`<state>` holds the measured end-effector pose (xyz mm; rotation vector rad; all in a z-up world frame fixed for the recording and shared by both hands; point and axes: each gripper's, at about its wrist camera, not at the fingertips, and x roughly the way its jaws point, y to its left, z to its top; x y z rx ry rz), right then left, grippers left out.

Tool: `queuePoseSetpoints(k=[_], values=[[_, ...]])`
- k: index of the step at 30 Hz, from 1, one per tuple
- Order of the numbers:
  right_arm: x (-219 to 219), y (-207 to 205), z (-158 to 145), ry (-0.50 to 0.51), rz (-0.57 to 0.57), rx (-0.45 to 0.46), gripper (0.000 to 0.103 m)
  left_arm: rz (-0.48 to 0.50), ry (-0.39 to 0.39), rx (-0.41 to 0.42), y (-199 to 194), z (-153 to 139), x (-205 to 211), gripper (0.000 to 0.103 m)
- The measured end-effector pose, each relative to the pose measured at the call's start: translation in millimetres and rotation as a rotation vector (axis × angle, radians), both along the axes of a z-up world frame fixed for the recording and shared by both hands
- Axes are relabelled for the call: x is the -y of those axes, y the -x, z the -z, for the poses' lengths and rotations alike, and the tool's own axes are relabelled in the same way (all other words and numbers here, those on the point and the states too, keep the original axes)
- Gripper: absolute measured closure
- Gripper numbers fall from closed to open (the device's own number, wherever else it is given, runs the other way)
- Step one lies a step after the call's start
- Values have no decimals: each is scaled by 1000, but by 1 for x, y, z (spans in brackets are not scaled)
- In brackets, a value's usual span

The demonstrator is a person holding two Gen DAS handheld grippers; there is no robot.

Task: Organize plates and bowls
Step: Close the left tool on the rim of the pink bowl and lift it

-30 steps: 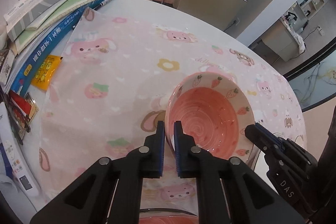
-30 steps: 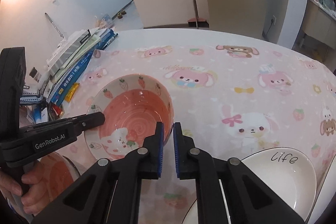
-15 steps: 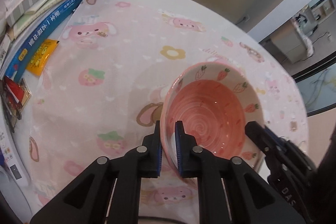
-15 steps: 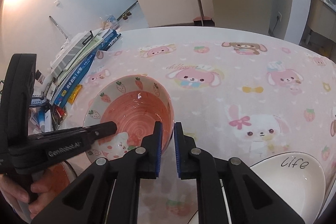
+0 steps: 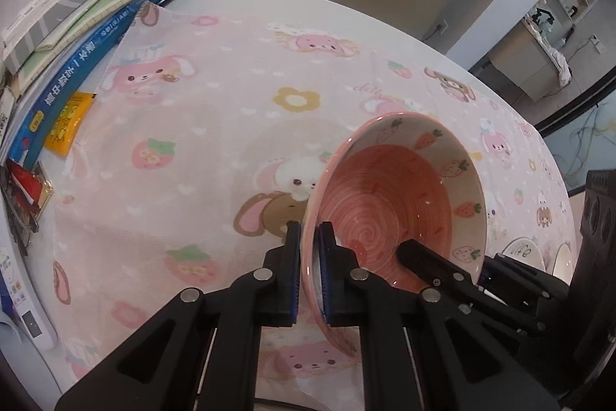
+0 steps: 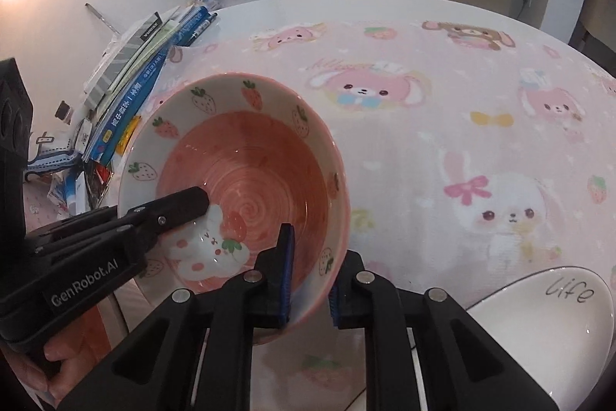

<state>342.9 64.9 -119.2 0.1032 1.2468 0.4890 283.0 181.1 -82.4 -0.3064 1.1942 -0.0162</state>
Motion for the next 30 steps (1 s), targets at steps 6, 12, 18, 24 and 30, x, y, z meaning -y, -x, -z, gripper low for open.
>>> queuePoseSetpoints(k=[6,12,18,24,30], values=[[4,1,-17,7,30,42,88,18,29,17,2,-5,1,96],[6,12,-56,13,19,158,89,13,26,98,13,-33,5,96],[18,26,-95,-32,16,257,90,1,33,189,29,-65,5,95],[29,38,-120,-76,12,289,90,0,14,264,44,-89,7,96],[35,59,-147,-116,3,348,90,-13,-39,350,66,-118,11,95]])
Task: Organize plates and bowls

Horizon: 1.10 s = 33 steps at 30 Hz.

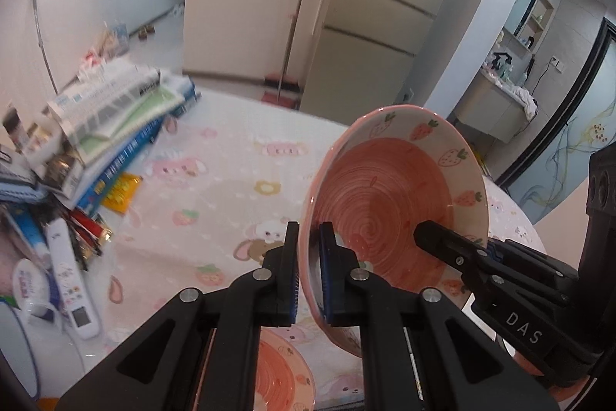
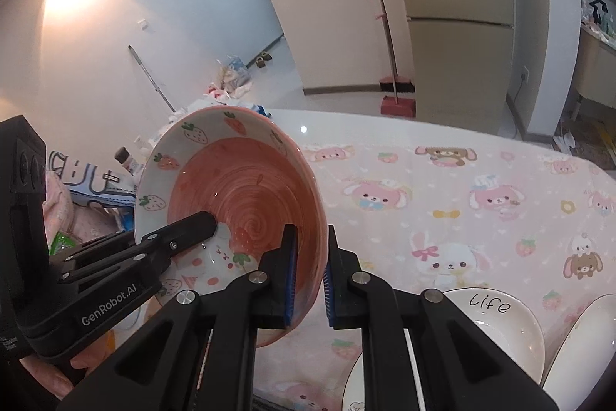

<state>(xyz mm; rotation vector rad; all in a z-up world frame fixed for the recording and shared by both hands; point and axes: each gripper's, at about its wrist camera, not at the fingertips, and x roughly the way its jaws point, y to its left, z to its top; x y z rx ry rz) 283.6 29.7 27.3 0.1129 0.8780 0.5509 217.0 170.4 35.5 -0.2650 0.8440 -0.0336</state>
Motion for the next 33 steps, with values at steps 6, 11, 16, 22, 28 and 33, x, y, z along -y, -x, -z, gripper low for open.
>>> queuePoseSetpoints(k=[6,11,16,22,28,33], values=[[9,15,-21,-68,20,27,90,16,40,45,12,-12,-4,96],[4,28,-28,-84,-21,47,90,-4,-6,111,37,-26,0,96],[-14,49,-31,-88,-90,58,90,-75,-23,171,72,-32,-12,96],[-42,73,-22,-13,-134,80,90,-133,-9,153,90,-18,-33,96],[-67,80,3,49,-189,9,90,-179,-70,93,106,4,-41,96],[-76,77,19,54,-223,-48,90,-197,-87,49,114,23,-45,94]])
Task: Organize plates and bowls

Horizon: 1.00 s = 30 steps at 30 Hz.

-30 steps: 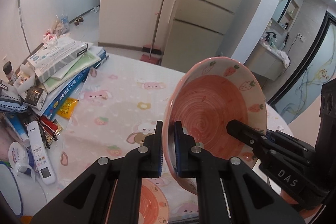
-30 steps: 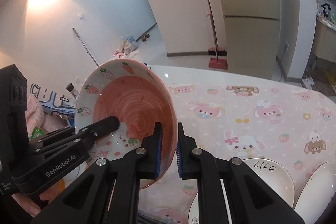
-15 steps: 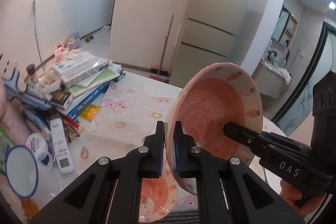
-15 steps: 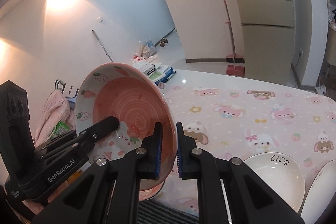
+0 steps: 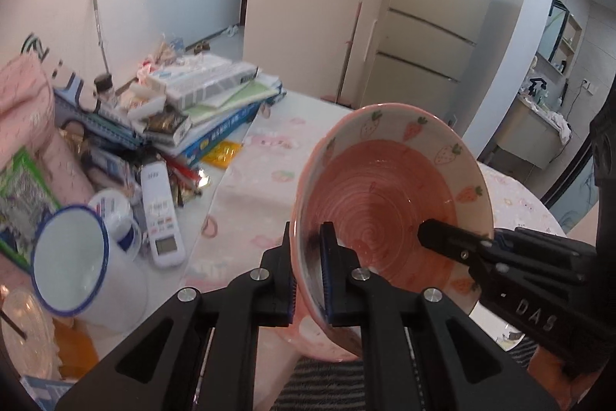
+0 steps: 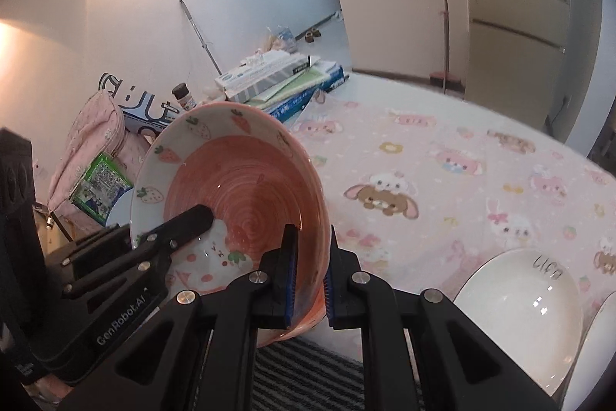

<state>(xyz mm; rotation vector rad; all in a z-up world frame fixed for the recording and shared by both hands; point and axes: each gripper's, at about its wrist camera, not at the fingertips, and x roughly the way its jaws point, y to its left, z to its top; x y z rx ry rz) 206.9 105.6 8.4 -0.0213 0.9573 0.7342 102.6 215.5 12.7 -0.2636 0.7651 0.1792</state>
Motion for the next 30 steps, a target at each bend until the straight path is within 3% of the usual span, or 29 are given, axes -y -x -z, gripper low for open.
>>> queuePoseSetpoints(k=[13,18,23,30], values=[[-17,1,19,72,-37,9,90,-79,81,-25,11,32,-6,94],[-28,-1,37,86,-70,-45,90,-132,16,-47,14,43,-5,94],[-30,-1,40,83,-70,-62,90,-143,85,-19,18,50,-16,95],[-33,3,40,121,-66,-7,91,-165,47,-9,16,54,-11,95]])
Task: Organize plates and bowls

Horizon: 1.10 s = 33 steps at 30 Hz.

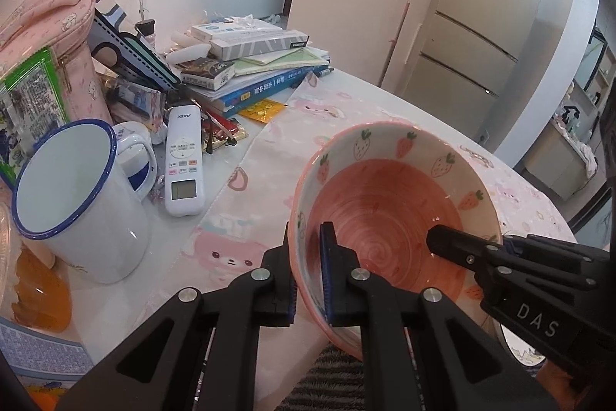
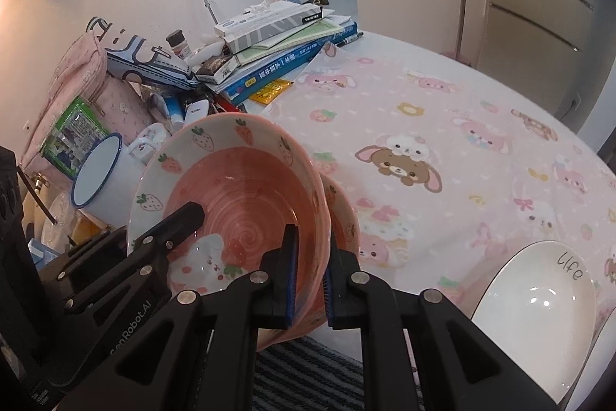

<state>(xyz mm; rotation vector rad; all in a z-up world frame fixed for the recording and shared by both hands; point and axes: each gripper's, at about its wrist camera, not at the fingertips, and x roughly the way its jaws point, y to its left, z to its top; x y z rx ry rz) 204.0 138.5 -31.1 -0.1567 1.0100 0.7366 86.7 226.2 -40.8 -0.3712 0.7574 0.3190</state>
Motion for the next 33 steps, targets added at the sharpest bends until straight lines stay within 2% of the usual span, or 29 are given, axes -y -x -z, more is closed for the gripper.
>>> queuePoseSetpoints(k=[5,8,11,14,19,22,24,28,30,33], values=[[7,-4,-7,-29,-4,-15,91,18,45,42,4,-3,-4,94],[4,-7,-3,2,-15,-31,91,21,39,28,1,-2,-1,94],[2,-7,2,16,-24,-42,91,12,0,6,0,-2,1,95],[0,-2,-1,37,-27,11,91,11,-11,4,0,-2,2,94],[7,-5,-12,21,-13,49,91,22,-14,43,2,-4,7,94],[12,-9,-17,25,4,71,91,40,-57,50,-4,-11,15,93],[17,-19,-15,26,23,46,91,58,-82,40,-13,-15,21,93],[19,-31,-2,23,14,-28,91,69,-138,-33,-30,-13,28,93],[17,-34,5,25,0,-63,91,54,-140,-58,-29,-9,27,93],[11,-29,10,46,-23,-60,91,29,-169,-64,-21,-7,29,93]])
